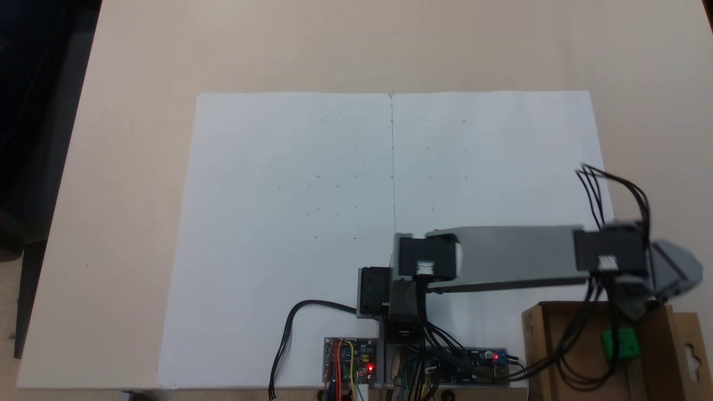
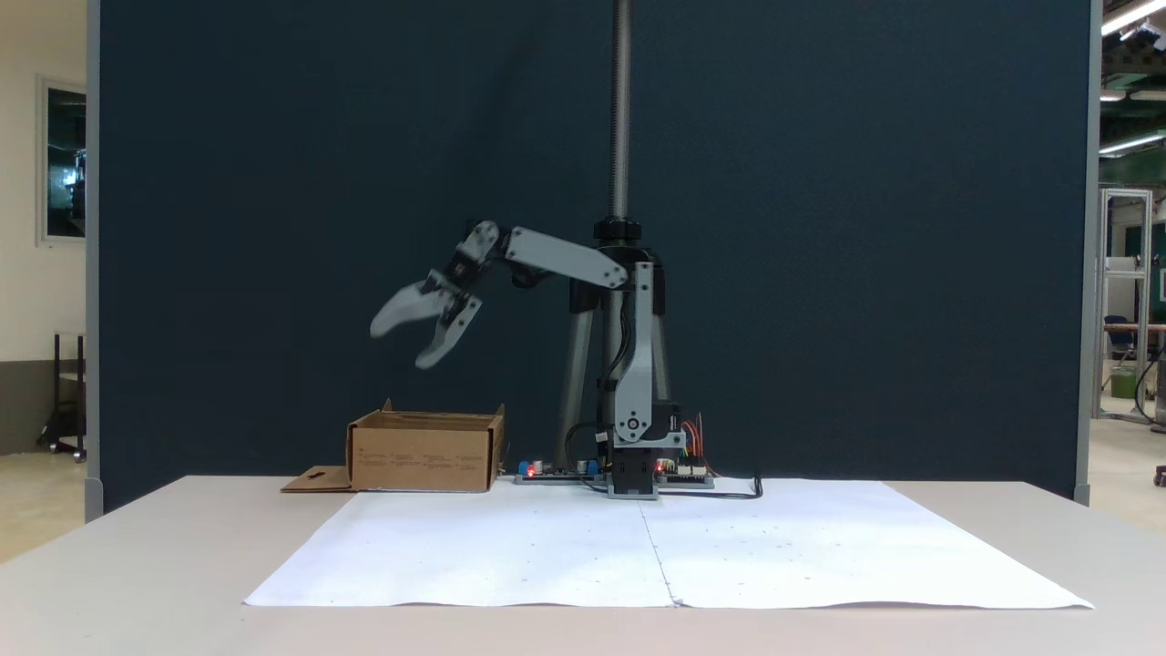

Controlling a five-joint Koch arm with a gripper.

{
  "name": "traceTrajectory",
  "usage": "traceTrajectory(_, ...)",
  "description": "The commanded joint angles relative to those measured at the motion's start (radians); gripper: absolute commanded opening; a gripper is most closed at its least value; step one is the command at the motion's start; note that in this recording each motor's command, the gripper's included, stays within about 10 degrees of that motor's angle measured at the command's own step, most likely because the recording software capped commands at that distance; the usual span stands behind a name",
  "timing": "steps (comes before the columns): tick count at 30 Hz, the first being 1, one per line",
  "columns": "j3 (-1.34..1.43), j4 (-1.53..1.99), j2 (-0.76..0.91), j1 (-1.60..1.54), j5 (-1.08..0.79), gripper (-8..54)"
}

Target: Grasp a green dice and put it in the bin.

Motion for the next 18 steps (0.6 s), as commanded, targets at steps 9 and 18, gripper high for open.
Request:
traceTrajectory(9,-0.017,-0.067,0.132,-0.472,0.276,40.2)
traceTrajectory(18,0.020,-0.037,0.115,-0.902,0.425,40.2)
